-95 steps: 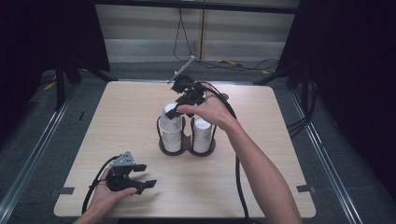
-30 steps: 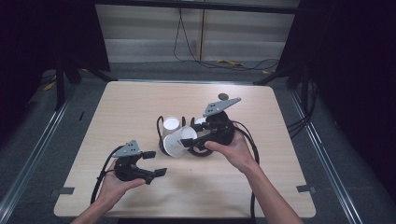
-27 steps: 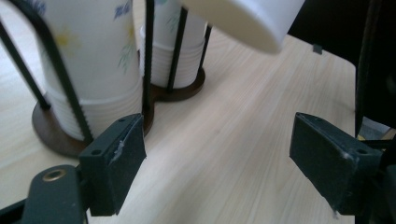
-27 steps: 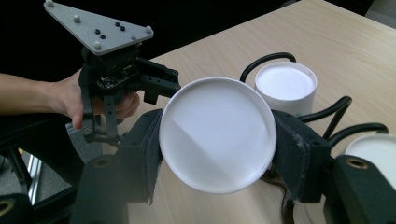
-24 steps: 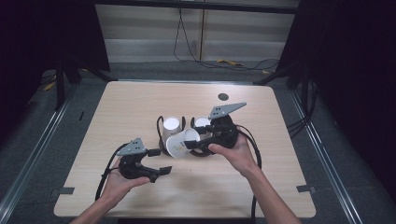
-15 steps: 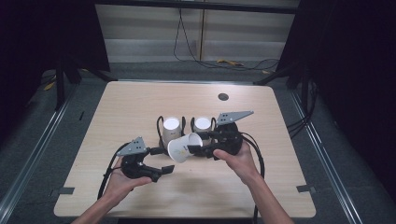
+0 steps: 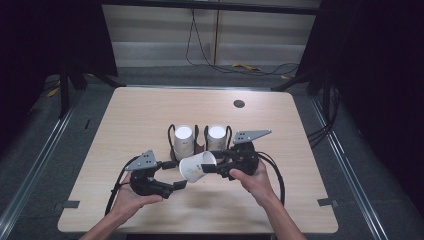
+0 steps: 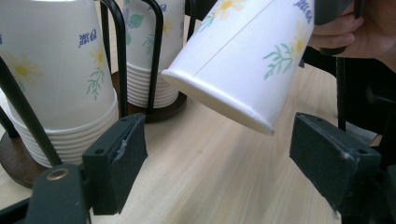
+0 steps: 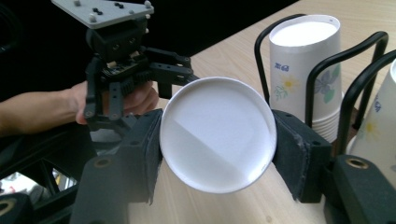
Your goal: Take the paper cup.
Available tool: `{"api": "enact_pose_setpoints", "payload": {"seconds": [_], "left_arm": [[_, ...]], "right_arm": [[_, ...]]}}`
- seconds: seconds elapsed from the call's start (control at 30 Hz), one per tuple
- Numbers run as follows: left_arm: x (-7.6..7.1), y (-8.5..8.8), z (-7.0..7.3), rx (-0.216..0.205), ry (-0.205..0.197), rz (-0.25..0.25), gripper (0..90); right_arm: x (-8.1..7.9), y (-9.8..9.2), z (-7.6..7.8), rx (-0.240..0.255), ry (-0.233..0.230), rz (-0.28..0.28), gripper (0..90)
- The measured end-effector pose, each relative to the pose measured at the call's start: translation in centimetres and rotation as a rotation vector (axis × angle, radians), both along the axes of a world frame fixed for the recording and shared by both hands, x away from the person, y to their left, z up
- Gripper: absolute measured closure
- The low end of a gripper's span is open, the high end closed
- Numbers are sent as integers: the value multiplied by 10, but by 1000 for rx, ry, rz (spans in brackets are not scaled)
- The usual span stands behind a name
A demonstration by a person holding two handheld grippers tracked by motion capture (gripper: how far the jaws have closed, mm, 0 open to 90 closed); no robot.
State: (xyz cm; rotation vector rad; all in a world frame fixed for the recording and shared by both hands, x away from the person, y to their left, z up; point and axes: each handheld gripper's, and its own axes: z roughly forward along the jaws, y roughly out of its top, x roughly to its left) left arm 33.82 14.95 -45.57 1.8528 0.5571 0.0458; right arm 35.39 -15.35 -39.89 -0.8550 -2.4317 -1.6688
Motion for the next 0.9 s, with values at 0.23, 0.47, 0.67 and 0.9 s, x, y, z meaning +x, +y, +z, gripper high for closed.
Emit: {"api": "enact_pose_setpoints", "payload": {"seconds": [0.23, 0.47, 0.67, 0.9], "left_arm": [[-1, -6, 0, -18, -4, -22, 156], [-1, -7, -2, 4, -12, -42, 156], [1, -5, -2, -25, 0, -29, 157], [0, -8, -2, -44, 6, -45, 157]], "right_arm": [[-2, -3, -10, 10, 15, -5, 386], [-4, 2, -16, 11, 33, 9, 386], [-5, 6, -19, 34, 50, 27, 386], [-3, 10, -23, 61, 70, 49, 385]]}}
